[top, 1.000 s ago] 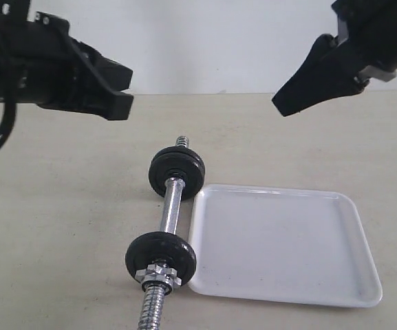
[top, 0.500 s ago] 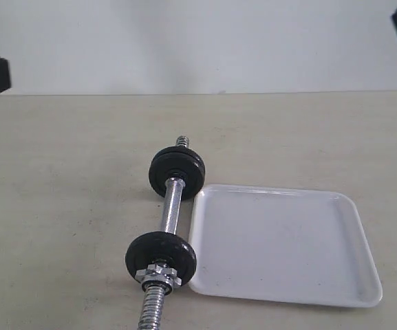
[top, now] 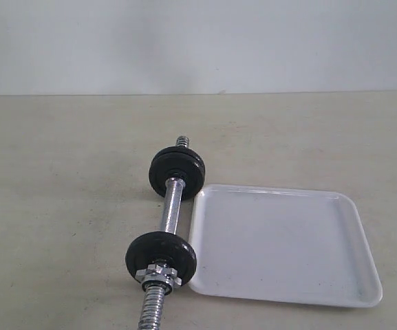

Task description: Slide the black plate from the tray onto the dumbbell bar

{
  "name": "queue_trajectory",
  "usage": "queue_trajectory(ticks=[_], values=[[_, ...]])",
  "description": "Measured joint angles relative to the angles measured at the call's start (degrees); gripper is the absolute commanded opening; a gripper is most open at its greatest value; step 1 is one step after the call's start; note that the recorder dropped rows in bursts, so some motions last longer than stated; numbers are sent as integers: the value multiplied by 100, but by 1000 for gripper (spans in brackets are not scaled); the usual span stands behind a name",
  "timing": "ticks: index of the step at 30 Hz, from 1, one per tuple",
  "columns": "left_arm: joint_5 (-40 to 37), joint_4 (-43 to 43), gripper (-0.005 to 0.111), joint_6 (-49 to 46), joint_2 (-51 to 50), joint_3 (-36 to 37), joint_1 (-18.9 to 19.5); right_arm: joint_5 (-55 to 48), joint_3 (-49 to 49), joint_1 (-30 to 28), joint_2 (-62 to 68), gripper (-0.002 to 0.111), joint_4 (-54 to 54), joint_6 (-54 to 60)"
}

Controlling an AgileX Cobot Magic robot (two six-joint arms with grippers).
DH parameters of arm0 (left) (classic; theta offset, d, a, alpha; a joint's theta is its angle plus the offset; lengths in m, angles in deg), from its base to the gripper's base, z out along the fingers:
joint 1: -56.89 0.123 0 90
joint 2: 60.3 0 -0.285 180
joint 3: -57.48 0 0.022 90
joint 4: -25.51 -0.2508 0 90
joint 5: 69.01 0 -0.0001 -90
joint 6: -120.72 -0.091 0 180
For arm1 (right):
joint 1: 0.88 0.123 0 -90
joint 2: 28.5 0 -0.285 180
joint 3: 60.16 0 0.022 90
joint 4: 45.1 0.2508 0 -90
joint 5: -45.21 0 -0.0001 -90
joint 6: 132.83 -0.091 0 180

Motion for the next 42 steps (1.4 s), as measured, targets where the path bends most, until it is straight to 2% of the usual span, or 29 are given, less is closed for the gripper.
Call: queue_trajectory(ticks=[5, 12, 20, 32, 42], values=[[-54, -1409, 4, 1472, 134, 299, 0, 969, -924, 0, -510, 0, -74, -48], [721, -3179, 4, 3156, 145, 927, 0, 2294, -1947, 0, -583, 0, -130, -86], [791, -5173, 4, 5207, 145, 1595, 0, 2731, -2593, 0, -583, 0, -196, -37], [1402, -5986, 4, 5676, 145, 2354, 0, 3554, -3522, 0, -583, 0, -184, -108], [1534, -6133, 4, 5676, 145, 2620, 0, 3889, -3574, 0, -583, 0, -184, -96]])
